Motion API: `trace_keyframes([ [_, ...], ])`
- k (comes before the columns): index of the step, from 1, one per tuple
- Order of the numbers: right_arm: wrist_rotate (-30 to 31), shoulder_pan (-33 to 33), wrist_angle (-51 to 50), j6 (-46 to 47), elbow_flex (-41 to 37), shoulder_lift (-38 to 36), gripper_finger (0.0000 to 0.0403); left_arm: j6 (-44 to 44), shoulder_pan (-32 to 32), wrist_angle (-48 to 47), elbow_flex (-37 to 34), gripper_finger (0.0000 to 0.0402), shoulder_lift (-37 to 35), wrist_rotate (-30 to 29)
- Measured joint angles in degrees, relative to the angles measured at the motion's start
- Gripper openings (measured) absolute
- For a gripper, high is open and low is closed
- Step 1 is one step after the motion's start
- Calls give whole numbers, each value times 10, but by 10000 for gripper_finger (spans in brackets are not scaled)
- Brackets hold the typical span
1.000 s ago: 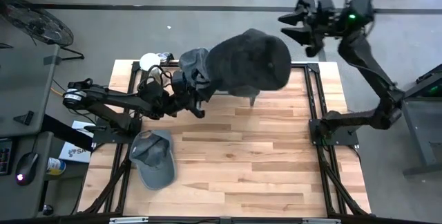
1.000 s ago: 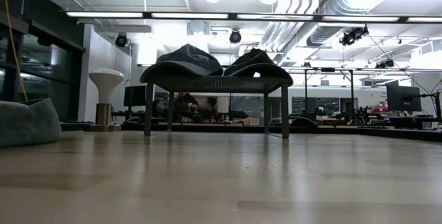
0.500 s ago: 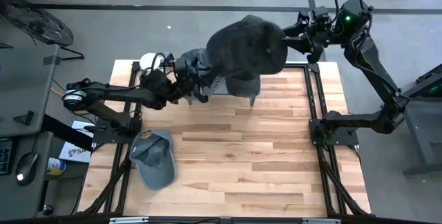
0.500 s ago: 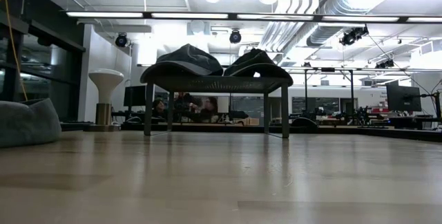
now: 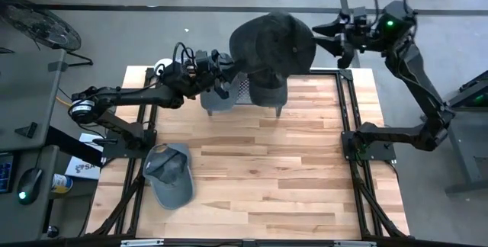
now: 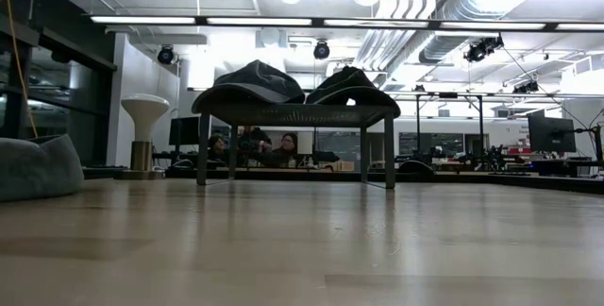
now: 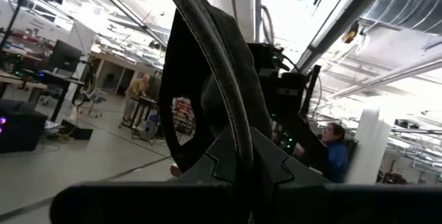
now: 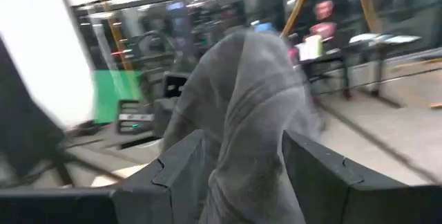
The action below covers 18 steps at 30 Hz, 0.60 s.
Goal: Pick & Place hat
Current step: Stack the black cap on top of the other black cap on the shelf
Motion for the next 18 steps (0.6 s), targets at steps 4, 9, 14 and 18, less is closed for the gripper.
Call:
trace_keyframes([
  [4,-17,2,-8,-4,2,-17,188,0,15,-10,0,6,0,-15],
  [9,35,42,-67,-19,1,-8,188,1,31,-11,0,6,0,3],
  [14,155,104,-78,-48,0,16,188,7,36,-11,0,6,0,13],
  [18,206,135,-83,-50,0,38,188,16,36,-11,0,6,0,12],
])
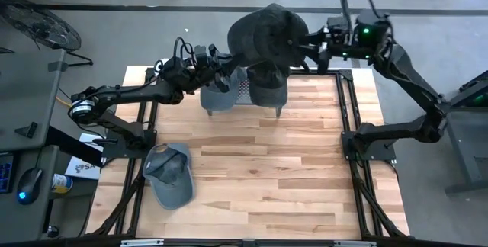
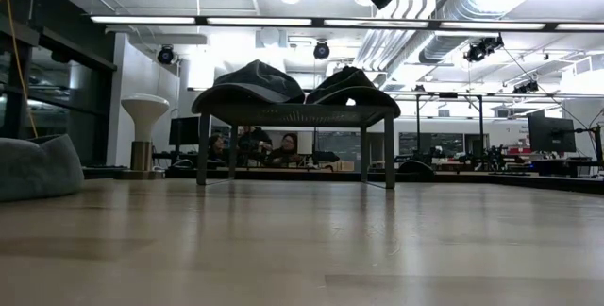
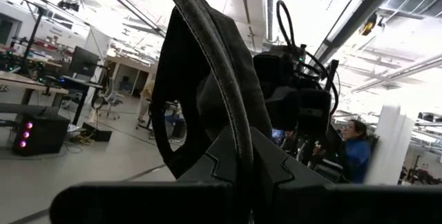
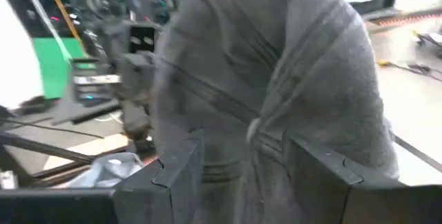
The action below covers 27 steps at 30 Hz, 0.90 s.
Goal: Pick & Place hat
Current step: Stack the black cap on top of the other black cap on the shelf
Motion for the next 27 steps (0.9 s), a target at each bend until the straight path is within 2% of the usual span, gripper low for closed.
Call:
trace_keyframes([
  [5,74,27,-4,-18,0,21,188,1,0,-2,0,6,0,1],
  [9,83,41,-6,-30,0,34,188,1,0,-12,0,6,0,3],
  [15,179,74,-11,-199,0,48,188,0,0,-18,0,6,0,16],
  [19,215,93,-10,-300,0,48,188,-3,0,-18,0,6,0,16],
  [24,243,111,7,-360,0,48,188,-14,0,-18,0,6,0,16],
  [27,283,121,8,-380,0,50,188,-14,0,-18,0,6,0,17],
])
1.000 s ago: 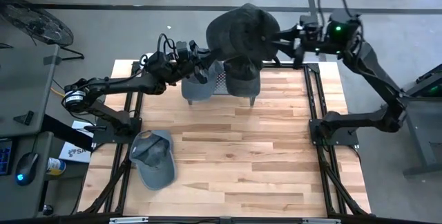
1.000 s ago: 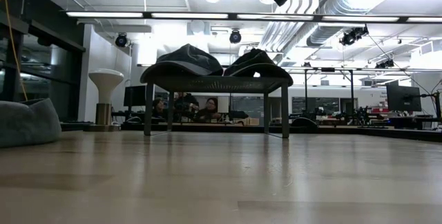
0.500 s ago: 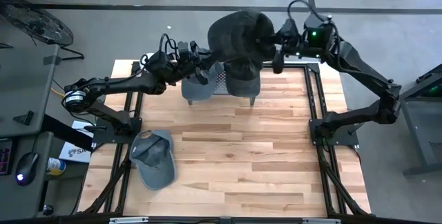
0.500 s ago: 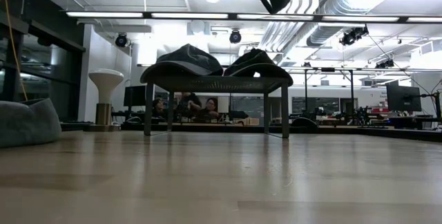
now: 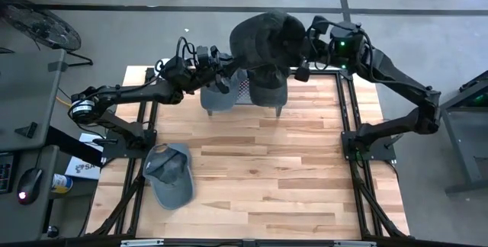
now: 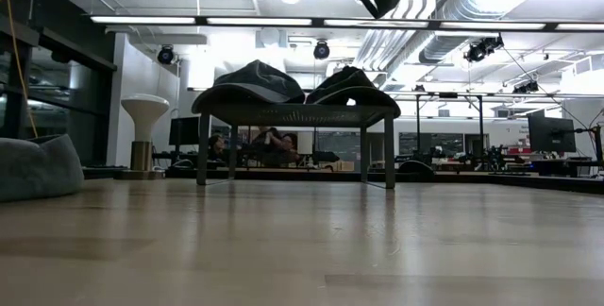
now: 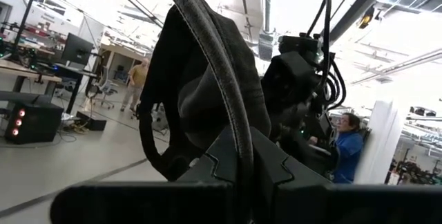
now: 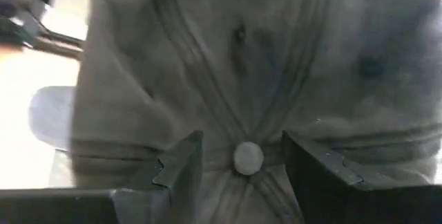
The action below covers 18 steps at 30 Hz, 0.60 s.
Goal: Pick & Place hat
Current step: Stack the black cap on top of the other black cap on the shelf
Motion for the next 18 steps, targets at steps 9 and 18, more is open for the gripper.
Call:
trace_keyframes([
  [9,41,10,-19,-78,-1,2,188,-15,0,7,0,6,0,4],
  [18,70,10,-5,-135,0,19,188,-30,0,9,0,6,0,13],
])
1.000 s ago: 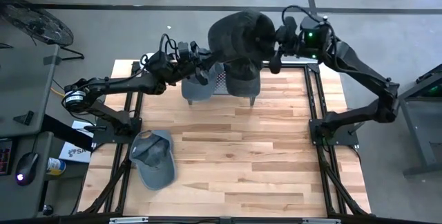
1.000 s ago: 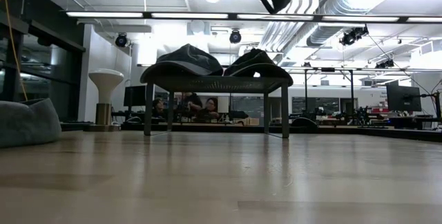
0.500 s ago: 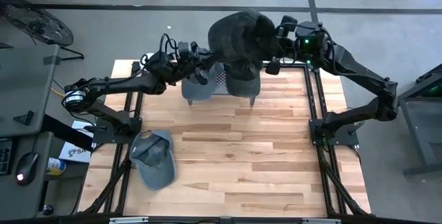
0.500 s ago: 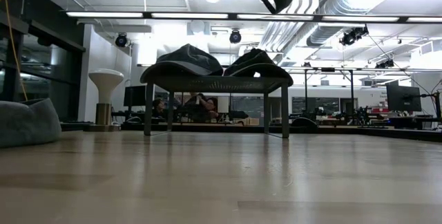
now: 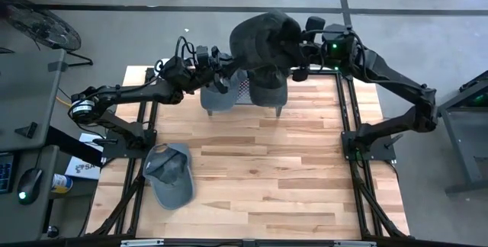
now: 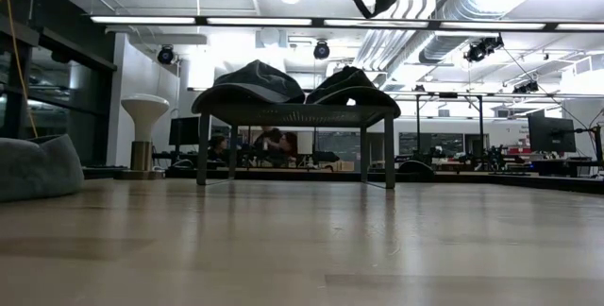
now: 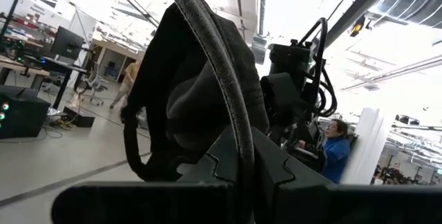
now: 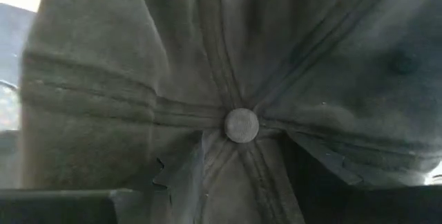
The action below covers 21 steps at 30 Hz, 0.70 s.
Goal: Pick & Place hat
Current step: Stack the black cap on top of the other black cap on the shelf
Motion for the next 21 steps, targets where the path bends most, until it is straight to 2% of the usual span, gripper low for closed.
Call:
trace_keyframes([
  [6,2,0,20,0,0,4,178,0,0,2,0,6,0,2],
  [16,0,-1,36,-10,0,5,103,-1,0,2,0,6,0,5],
  [21,-24,0,31,-10,0,5,75,-2,0,2,0,6,0,6],
])
